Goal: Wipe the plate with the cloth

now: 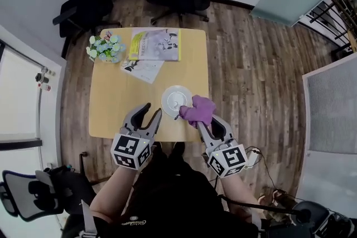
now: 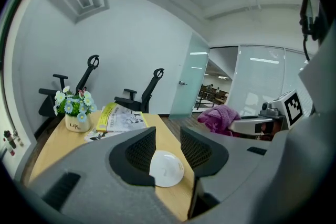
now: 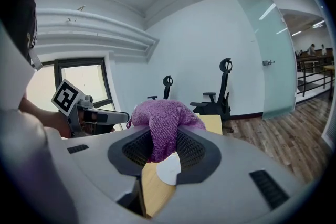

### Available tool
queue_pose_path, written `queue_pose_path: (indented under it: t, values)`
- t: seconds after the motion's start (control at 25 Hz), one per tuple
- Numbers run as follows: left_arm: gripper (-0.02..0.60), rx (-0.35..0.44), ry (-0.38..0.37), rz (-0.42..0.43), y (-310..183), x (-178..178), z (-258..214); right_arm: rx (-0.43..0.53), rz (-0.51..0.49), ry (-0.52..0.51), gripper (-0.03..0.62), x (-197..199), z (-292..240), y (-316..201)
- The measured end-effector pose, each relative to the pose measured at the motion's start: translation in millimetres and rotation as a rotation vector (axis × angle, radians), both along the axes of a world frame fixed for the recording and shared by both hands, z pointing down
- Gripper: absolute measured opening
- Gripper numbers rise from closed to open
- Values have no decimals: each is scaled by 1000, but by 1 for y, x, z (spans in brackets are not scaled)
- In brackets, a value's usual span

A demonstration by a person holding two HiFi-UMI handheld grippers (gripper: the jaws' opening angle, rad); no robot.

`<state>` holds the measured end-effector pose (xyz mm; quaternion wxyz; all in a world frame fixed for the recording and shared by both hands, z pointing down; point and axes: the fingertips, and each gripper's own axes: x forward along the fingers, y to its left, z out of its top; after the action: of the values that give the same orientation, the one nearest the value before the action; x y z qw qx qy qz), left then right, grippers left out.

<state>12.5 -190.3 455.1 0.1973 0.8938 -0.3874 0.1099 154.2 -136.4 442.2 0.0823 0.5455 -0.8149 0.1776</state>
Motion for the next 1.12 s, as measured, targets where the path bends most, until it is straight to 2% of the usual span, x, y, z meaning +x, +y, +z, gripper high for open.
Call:
queue_pose_path:
  t: [0.16,0.36,0.48,0.68,0.76,1.12]
  values:
    - [149,-58,-7,8,6,-3,29,-51,-14,-1,111,-11,27,0]
    - [149,-89,-8,-3,6,-14,46,-88,-43,12,110,-27,45,-4]
    - [147,-99,-10,-6,5,-21,55,-131,-111,50,110,-44,66,-6]
    - [147,-131,-22,-29,5,-34,69,-219,-280,164,110,-70,118,-18]
    - [147,-137,-23,-40,3,-40,73,-238,-309,196,110,-77,136,-33]
    - [147,-150,-28,-76,2,-59,79,-292,-290,343,111,-86,186,-113]
